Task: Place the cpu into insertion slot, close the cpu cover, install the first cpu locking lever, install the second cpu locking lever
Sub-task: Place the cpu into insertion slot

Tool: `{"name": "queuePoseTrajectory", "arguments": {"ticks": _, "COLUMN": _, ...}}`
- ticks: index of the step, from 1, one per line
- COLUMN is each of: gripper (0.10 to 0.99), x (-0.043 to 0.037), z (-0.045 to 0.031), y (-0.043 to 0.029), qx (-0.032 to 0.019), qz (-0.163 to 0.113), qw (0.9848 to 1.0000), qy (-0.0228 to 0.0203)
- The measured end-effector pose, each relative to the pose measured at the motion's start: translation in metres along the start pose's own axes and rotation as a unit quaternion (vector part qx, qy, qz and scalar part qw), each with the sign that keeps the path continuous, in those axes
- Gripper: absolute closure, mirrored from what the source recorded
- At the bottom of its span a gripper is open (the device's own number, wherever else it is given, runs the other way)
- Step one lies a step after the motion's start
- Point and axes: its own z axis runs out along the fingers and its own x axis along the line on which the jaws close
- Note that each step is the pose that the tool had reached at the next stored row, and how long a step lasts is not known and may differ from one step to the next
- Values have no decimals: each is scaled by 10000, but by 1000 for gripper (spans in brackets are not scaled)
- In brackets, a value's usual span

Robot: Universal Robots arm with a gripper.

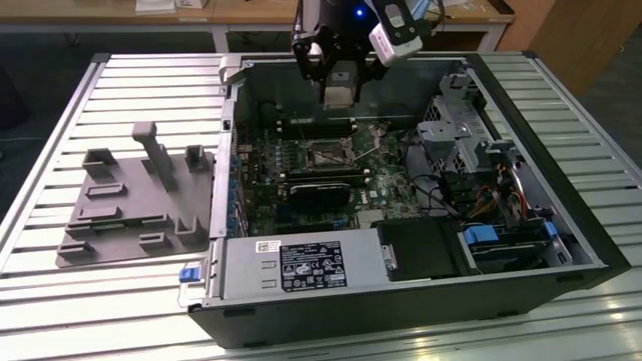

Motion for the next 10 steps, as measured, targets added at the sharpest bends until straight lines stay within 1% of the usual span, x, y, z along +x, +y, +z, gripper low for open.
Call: {"name": "queuePoseTrajectory", "arguments": {"ticks": 10, "gripper": 549, "x": -3, "z": 181, "y": -11, "qx": 0, "qz": 0, "qw": 10000, "qy": 0}}
